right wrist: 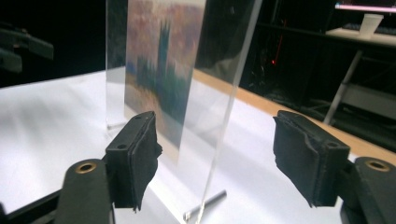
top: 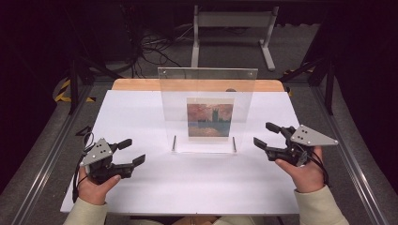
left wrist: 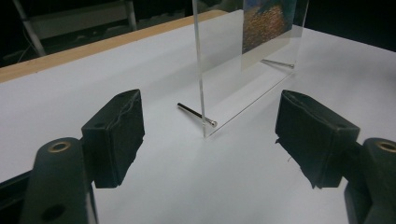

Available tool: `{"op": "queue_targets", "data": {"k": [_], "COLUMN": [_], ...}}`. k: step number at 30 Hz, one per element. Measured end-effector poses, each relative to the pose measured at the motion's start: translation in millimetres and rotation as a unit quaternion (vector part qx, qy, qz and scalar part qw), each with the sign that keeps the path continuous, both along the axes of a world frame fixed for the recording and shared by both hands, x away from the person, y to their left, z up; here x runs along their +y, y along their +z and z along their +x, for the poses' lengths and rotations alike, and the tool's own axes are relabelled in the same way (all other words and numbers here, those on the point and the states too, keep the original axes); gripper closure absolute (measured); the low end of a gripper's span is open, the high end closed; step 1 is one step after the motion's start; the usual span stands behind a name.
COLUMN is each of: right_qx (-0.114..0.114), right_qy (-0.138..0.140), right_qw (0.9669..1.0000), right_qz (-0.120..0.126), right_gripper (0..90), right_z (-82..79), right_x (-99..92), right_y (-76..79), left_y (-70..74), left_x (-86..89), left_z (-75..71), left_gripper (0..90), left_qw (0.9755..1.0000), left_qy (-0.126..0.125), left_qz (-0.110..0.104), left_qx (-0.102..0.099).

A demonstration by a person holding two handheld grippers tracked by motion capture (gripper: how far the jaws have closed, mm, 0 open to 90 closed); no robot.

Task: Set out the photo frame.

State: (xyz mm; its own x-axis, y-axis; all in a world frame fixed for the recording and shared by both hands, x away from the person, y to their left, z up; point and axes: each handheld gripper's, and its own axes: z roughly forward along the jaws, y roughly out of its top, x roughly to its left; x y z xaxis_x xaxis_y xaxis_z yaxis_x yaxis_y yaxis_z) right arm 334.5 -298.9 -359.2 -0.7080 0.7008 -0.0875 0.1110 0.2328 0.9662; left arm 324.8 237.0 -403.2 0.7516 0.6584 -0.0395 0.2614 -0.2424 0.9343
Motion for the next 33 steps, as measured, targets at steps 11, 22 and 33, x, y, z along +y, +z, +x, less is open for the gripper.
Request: {"op": "queue_targets", "data": {"k": [11,22,33], "right_qx": [0.048,0.101,0.131], "right_qy": [-0.01,-0.024,-0.037], "right_qw": [0.9988,0.9945,0.9905], "right_qz": [0.0,-0.016,-0.02], "right_gripper": [28.3,26.3,26.7], "right_z": [-14.4,-16.1,-10.6], "right_x": [-24.9,-34.7,-34.1], "right_y": [-29.5,-77.0,-93.7], "left_y": [-17.6,-44.4,-54.3], "left_x": [9.7,16.1,11.0], "left_z": [3.4,11.0,13.3], "left_gripper": [24.1,24.2,24.6], "left_qw": [0.9998,0.9995,0.9992], "left_qy": [-0.011,-0.006,-0.003], "left_qz": [-0.016,-0.012,0.008], "left_qx": [0.005,0.03,0.04]}}
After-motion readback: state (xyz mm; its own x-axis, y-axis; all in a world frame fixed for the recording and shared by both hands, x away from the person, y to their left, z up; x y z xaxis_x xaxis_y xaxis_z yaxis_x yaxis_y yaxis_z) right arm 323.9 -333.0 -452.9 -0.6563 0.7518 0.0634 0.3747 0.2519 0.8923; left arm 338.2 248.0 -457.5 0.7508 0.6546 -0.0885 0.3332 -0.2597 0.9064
